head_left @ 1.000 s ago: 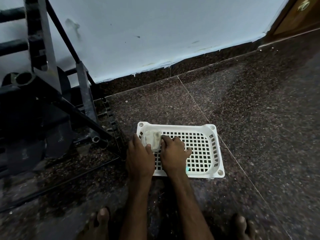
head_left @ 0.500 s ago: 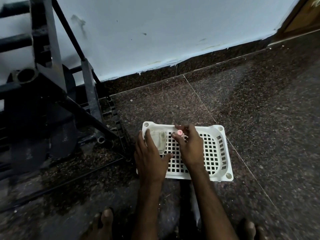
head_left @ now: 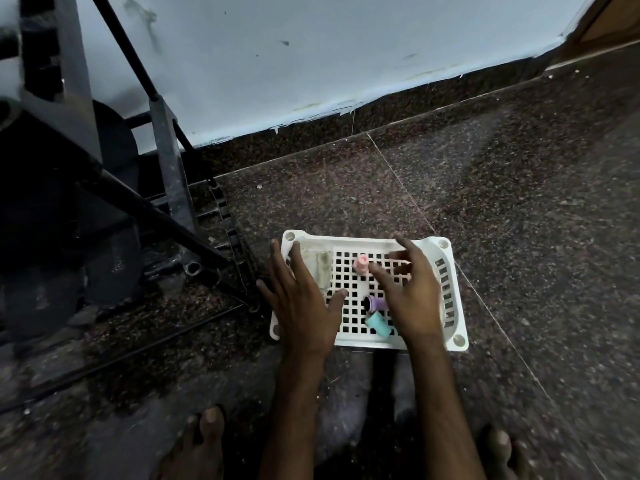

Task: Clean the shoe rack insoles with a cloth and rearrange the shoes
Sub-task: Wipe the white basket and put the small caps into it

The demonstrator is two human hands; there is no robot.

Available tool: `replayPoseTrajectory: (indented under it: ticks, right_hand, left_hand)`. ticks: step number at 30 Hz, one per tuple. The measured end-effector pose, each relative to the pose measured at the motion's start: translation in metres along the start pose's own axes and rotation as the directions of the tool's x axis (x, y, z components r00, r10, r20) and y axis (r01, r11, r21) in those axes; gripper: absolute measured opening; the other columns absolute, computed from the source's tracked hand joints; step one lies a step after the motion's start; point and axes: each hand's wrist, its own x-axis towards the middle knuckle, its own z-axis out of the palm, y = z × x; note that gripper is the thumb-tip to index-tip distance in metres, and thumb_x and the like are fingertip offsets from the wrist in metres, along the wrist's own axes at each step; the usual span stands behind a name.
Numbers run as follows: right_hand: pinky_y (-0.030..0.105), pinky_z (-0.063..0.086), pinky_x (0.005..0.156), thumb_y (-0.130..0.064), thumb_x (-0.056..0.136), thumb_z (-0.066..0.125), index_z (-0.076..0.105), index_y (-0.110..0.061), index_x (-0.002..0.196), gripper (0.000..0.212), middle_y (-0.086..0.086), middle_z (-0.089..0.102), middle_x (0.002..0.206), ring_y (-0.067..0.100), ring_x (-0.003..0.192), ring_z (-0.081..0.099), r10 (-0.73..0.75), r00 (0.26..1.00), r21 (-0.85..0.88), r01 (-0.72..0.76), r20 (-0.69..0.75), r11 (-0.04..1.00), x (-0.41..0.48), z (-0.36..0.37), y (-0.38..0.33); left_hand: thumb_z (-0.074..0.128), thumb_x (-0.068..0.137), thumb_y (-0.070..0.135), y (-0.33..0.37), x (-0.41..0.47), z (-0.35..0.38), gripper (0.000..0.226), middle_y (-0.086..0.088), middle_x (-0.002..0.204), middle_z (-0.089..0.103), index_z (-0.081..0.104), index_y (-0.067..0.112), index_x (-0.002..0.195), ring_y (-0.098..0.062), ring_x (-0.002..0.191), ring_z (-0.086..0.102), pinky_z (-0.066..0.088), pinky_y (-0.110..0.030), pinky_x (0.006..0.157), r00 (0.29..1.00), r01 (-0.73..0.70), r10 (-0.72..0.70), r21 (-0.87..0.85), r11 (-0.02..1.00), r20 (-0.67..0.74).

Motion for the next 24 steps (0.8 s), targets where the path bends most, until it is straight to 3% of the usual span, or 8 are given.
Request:
replayPoseTrajectory:
  ticks: [2,4,6,8,11,14,20,24]
  right_hand:
    - [0.019,0.043,0.075,-0.035,0.087,0.071,0.062,-0.022,0.122,0.037,-0.003,0.065,0.102,0.012,0.092,0.061,0.018,0.997,-0.074,-0.024,-0.079,0.997,-0.008,-0.013,0.006]
    - [0.026,0.044,0.074,-0.032,0.088,0.070,0.069,-0.019,0.109,0.025,-0.001,0.067,0.095,0.017,0.085,0.063,0.036,0.998,-0.222,-0.048,-0.056,0.974,-0.011,-0.018,0.014]
    - [0.026,0.044,0.071,-0.032,0.087,0.070,0.071,-0.020,0.104,0.021,-0.001,0.068,0.092,0.016,0.081,0.065,0.090,0.996,-0.298,-0.079,0.026,0.951,-0.008,-0.017,0.019]
    - [0.027,0.046,0.074,-0.030,0.087,0.071,0.070,-0.021,0.110,0.025,-0.001,0.069,0.096,0.016,0.083,0.065,0.100,0.993,-0.321,-0.075,0.061,0.944,-0.004,-0.014,0.017]
    - [0.030,0.049,0.080,-0.022,0.084,0.075,0.068,-0.020,0.116,0.032,0.000,0.066,0.098,0.015,0.080,0.062,0.031,0.994,-0.257,-0.002,0.108,0.966,0.009,-0.013,0.006]
    - [0.029,0.052,0.070,-0.026,0.081,0.078,0.071,-0.024,0.106,0.026,-0.006,0.068,0.085,0.008,0.067,0.062,0.020,0.977,-0.214,0.027,0.213,0.976,0.021,-0.009,-0.004]
    - [0.037,0.056,0.070,-0.034,0.076,0.079,0.069,-0.030,0.101,0.028,-0.007,0.068,0.081,0.011,0.073,0.066,0.016,0.974,-0.246,0.040,0.225,0.968,0.021,0.017,-0.002]
    - [0.021,0.053,0.062,-0.020,0.081,0.078,0.065,-0.028,0.113,0.035,-0.006,0.066,0.083,-0.001,0.062,0.060,0.027,0.982,-0.120,-0.004,0.185,0.993,0.015,0.000,0.000]
  left_hand:
    - [0.078,0.076,0.027,0.009,0.001,-0.005,0.090,-0.013,0.163,0.009,0.029,0.011,0.150,-0.028,0.151,0.007,0.010,-0.055,0.119,0.993,-0.096,0.090,-0.069,0.993,-0.081]
    - [0.072,0.081,0.017,0.022,-0.001,-0.008,0.069,-0.011,0.158,0.024,0.041,0.012,0.143,-0.027,0.147,0.022,0.025,-0.047,0.118,0.975,-0.158,0.130,-0.148,0.976,-0.181]
    - [0.064,0.087,0.013,0.034,-0.003,-0.010,0.046,-0.005,0.135,0.050,0.053,0.015,0.131,-0.023,0.127,0.046,0.043,-0.041,0.104,0.967,-0.151,0.103,-0.196,0.969,-0.233]
    - [0.060,0.090,0.014,0.043,-0.005,-0.009,0.031,0.002,0.108,0.061,0.059,0.019,0.120,-0.021,0.101,0.059,0.052,-0.042,0.081,0.980,-0.131,0.094,-0.219,0.967,-0.173]
    - [0.060,0.090,0.015,0.042,-0.008,-0.002,0.022,0.003,0.105,0.061,0.061,0.021,0.111,-0.022,0.094,0.062,0.051,-0.040,0.070,0.990,-0.138,0.134,-0.173,0.975,-0.036]
    - [0.064,0.089,0.017,0.035,-0.011,0.002,0.020,0.001,0.110,0.060,0.062,0.021,0.108,-0.025,0.097,0.062,0.052,-0.043,0.071,0.993,-0.112,0.117,-0.132,0.985,0.030]
    - [0.068,0.086,0.019,0.018,-0.009,-0.006,0.023,0.002,0.109,0.056,0.065,0.027,0.107,-0.023,0.101,0.059,0.053,-0.040,0.065,0.994,-0.045,0.039,-0.050,0.998,-0.100]
    - [0.066,0.089,0.020,0.015,-0.012,-0.006,0.020,0.007,0.105,0.055,0.064,0.030,0.106,-0.019,0.094,0.061,0.051,-0.037,0.065,0.992,-0.037,0.019,-0.150,0.988,-0.122]
